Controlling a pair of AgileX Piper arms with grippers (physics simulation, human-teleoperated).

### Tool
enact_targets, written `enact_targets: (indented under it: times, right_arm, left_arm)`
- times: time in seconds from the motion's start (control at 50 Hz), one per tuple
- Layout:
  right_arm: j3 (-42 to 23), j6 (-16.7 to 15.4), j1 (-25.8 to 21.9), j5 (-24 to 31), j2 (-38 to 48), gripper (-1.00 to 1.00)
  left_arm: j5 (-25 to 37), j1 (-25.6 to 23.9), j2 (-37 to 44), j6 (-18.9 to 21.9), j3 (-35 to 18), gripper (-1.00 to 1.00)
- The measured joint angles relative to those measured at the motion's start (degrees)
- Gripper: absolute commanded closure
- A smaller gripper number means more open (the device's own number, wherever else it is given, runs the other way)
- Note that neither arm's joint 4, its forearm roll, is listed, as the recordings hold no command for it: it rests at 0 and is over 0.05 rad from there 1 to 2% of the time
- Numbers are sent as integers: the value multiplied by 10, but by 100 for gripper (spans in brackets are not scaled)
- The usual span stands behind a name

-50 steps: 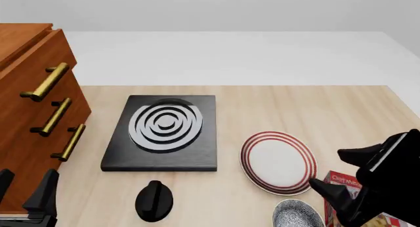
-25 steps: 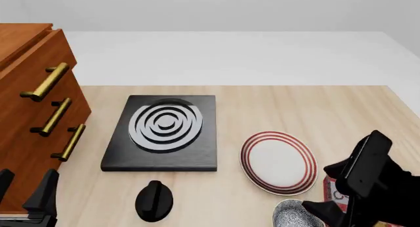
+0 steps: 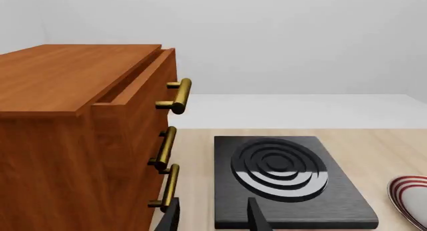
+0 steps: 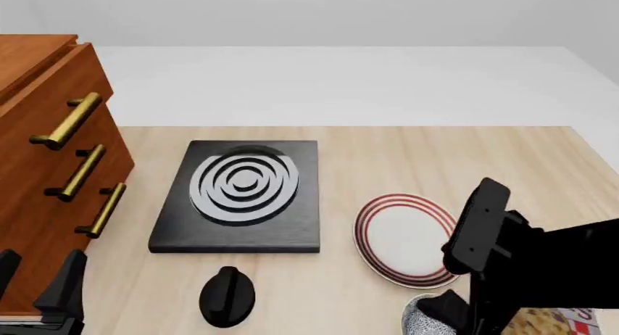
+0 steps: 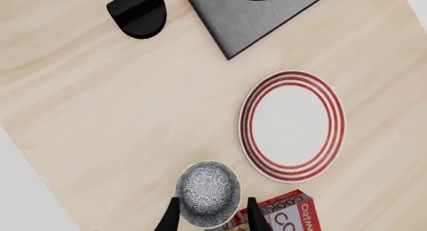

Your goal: Pick the akita bowl on the ramekin and place it on the plate.

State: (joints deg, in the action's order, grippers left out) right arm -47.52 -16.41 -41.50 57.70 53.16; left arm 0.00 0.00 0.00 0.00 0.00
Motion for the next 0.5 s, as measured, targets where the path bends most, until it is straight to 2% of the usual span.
enact_targets:
  times: [0.28,0.5]
  right_arm:
    - [5,33,-40,13,14,-100]
    - [25,43,-52,2,20,-100]
  left_arm:
    - [0,0,0,0,0,-100]
    - [0,0,0,0,0,-100]
